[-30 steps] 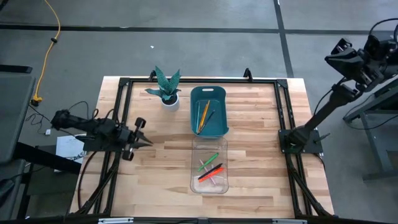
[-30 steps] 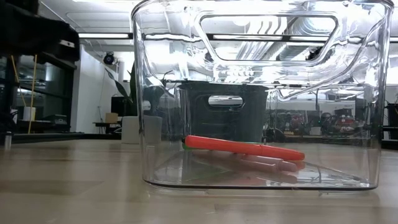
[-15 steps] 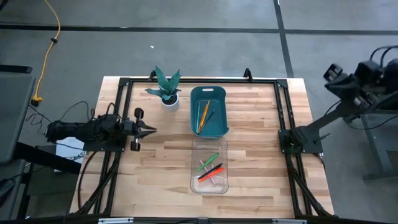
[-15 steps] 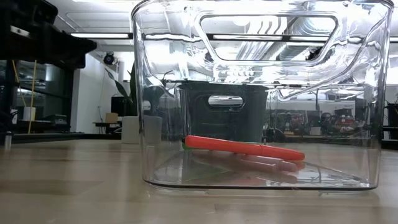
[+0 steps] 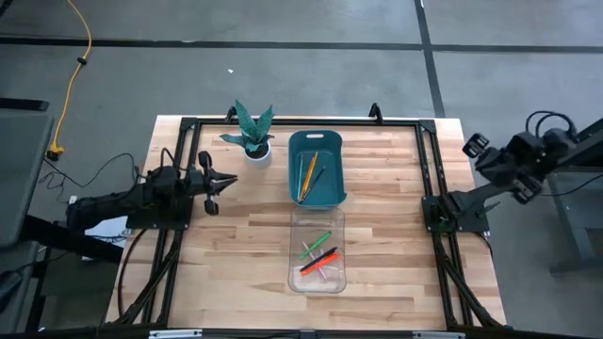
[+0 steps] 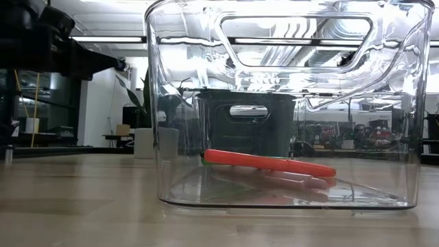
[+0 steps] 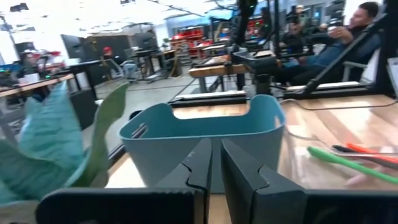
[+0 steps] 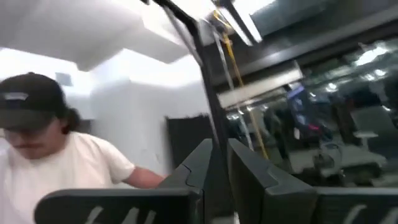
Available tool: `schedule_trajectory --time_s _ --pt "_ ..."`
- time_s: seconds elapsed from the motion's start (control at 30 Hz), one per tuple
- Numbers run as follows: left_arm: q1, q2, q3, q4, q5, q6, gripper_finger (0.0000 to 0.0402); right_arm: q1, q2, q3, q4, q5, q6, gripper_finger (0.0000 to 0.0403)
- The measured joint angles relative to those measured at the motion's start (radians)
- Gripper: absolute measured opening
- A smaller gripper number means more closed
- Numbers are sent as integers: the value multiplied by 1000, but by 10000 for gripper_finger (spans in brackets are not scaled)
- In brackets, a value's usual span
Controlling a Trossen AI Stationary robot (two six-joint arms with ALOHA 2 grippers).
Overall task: Sort pens & pencils
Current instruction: Return to Home Position
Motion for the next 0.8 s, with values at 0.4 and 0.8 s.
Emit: schedule_trajectory --time_s 0.4,0.8 --pt "121 0 0 -1 0 0 24 5 -29 -317 250 -50 -73 41" --pt "177 0 0 -1 -3 2 24 -53 -29 -592 522 127 -81 41"
